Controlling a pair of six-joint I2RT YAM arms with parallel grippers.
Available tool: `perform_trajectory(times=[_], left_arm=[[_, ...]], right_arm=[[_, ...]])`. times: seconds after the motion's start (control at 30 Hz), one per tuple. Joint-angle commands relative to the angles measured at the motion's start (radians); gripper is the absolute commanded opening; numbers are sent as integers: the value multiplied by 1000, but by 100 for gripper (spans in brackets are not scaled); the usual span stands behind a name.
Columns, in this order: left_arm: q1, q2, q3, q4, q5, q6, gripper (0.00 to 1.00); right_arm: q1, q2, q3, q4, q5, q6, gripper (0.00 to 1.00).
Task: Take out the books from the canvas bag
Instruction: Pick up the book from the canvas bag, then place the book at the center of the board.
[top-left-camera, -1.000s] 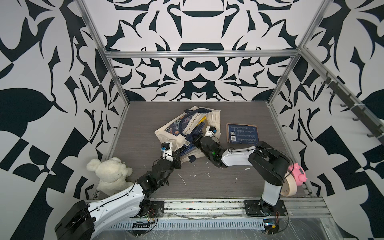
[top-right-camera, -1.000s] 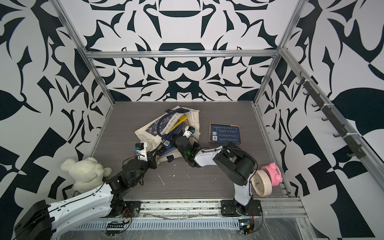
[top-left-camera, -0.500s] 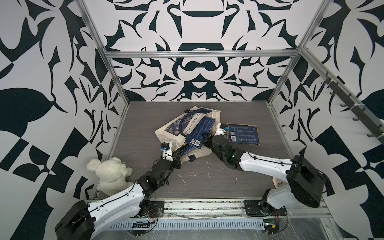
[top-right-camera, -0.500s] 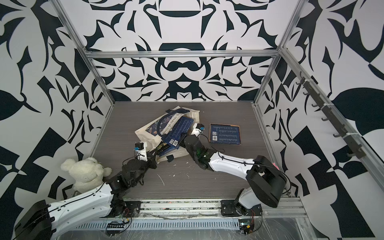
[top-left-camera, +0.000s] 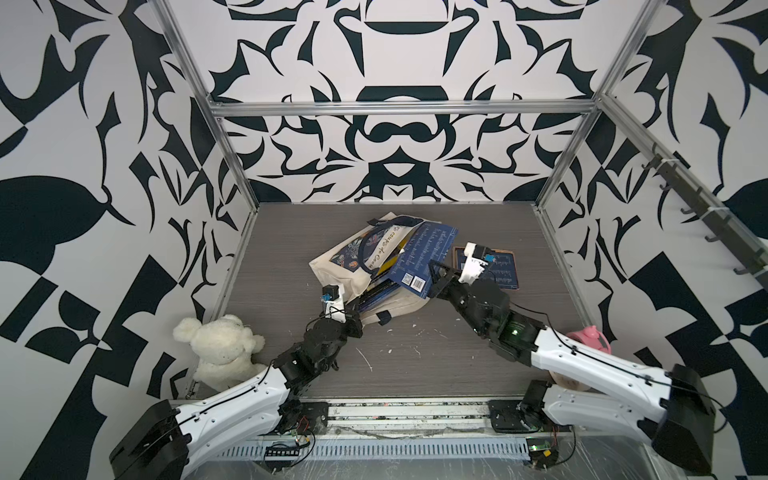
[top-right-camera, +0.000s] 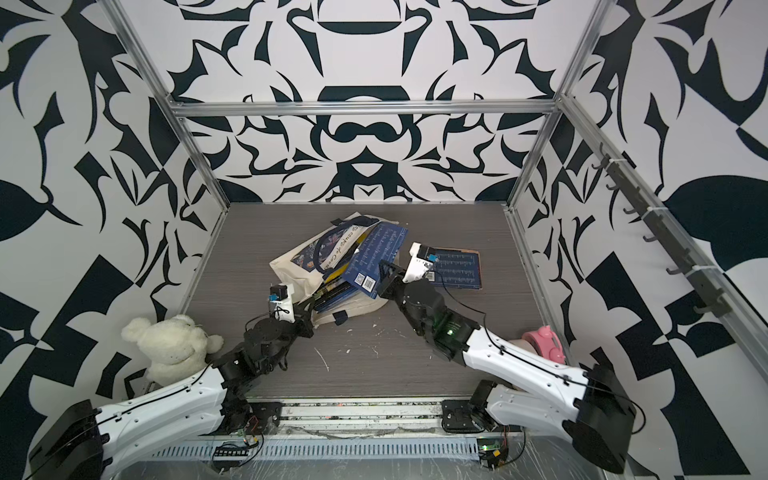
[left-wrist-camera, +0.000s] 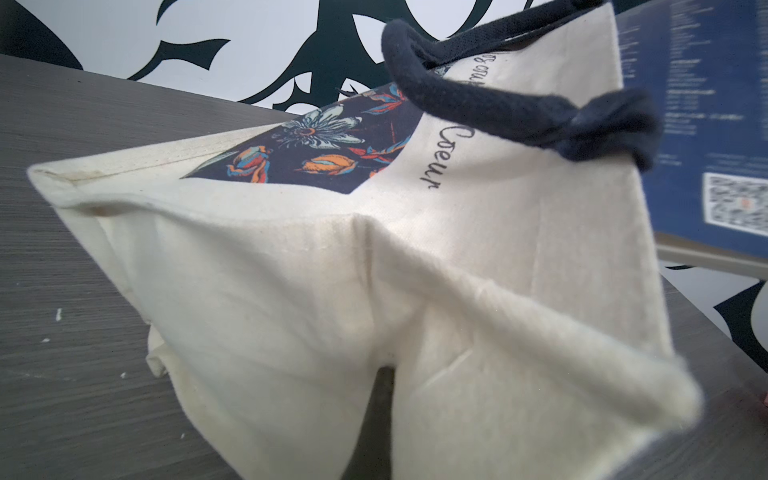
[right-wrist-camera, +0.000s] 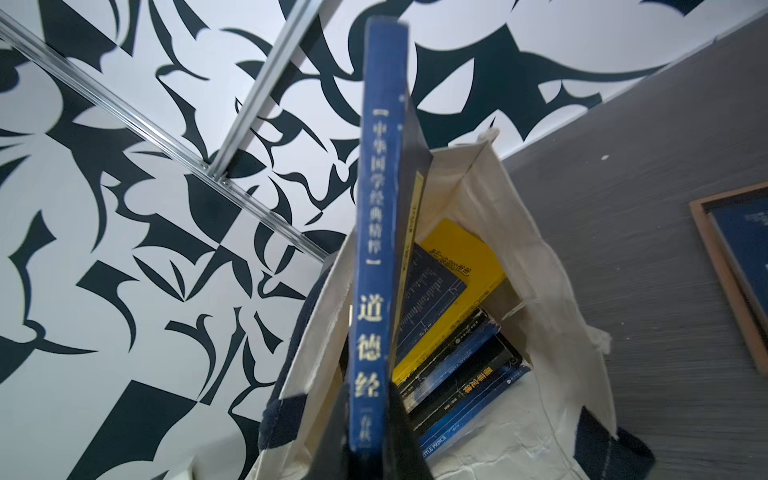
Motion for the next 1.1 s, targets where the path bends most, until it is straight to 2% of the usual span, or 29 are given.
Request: perform_trajectory(times=[0.0,0.27,0.4,0.57,0.67,0.8,1.07], left_arm=[[-6,-9,28,62,-7,-3,0],[-5,-9,27,60,-4,-3,0],[-5,-6,29,60,-1,-3,0],[-6,-4,31,60,0,-1,0],[-6,-7,30,59,-1,-1,0],[-5,-5,29,59,1,-1,0],[-5,-4,31,60,4,-1,0]], right_arm=[[-3,-121,-21,5,173,-56,0],[-17,-329,-166,-117,469,59,0],[-37,-385,-226,-198,549,166,0],[-57,-385,-280,-292,622,322,0],[-84,-351,-330,-303,614,425,0],[-132,-283,-391,-300,539,585,0],[-162,-140,-436,-278,497,772,0]])
